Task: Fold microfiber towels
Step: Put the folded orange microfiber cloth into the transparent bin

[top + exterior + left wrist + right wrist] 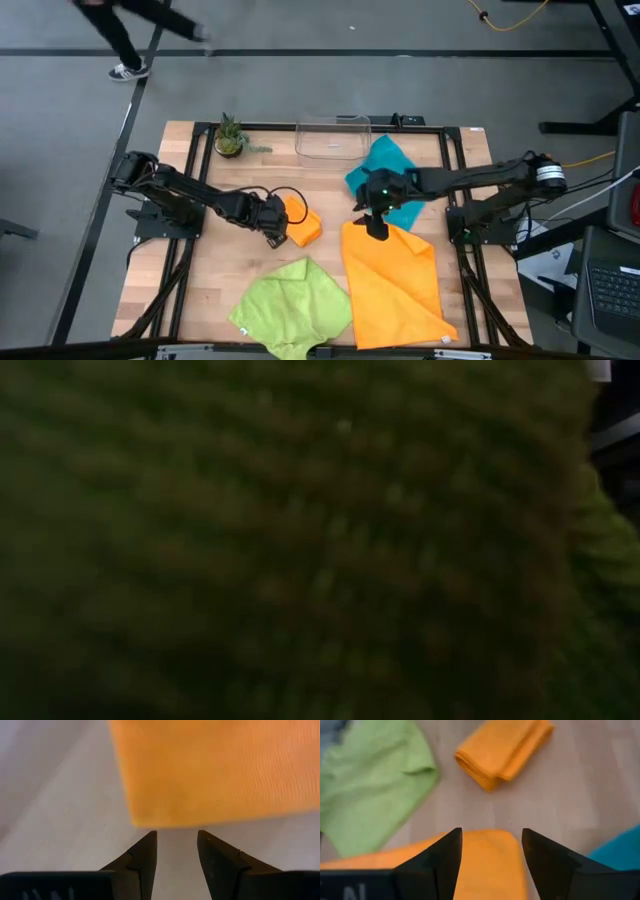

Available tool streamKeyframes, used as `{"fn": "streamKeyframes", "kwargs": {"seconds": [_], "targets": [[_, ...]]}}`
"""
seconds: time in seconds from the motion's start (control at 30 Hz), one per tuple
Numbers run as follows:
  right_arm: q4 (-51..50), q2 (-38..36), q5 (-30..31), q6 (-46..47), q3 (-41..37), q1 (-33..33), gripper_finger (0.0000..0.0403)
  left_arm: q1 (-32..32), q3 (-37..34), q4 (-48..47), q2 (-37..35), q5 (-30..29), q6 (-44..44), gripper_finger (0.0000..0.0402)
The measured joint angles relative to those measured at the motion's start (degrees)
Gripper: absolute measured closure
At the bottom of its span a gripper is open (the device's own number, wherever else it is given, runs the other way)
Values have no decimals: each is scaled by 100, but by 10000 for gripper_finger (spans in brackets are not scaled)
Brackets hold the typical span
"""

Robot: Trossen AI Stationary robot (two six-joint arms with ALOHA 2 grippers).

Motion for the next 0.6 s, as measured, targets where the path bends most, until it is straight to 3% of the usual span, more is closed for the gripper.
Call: {"fn": "streamKeyframes", "kwargs": {"seconds": [0.2,0.4,0.6], "targets": [[2054,163,-157,939,-851,4,194,-34,0,-31,231,-28,69,266],[3069,750,142,1880,-912,4,194,159,0,-30,546,-612,412,266],[3804,1440,345,2041,-910,-49,194,483,0,-13,791,-1270,653,266]]}}
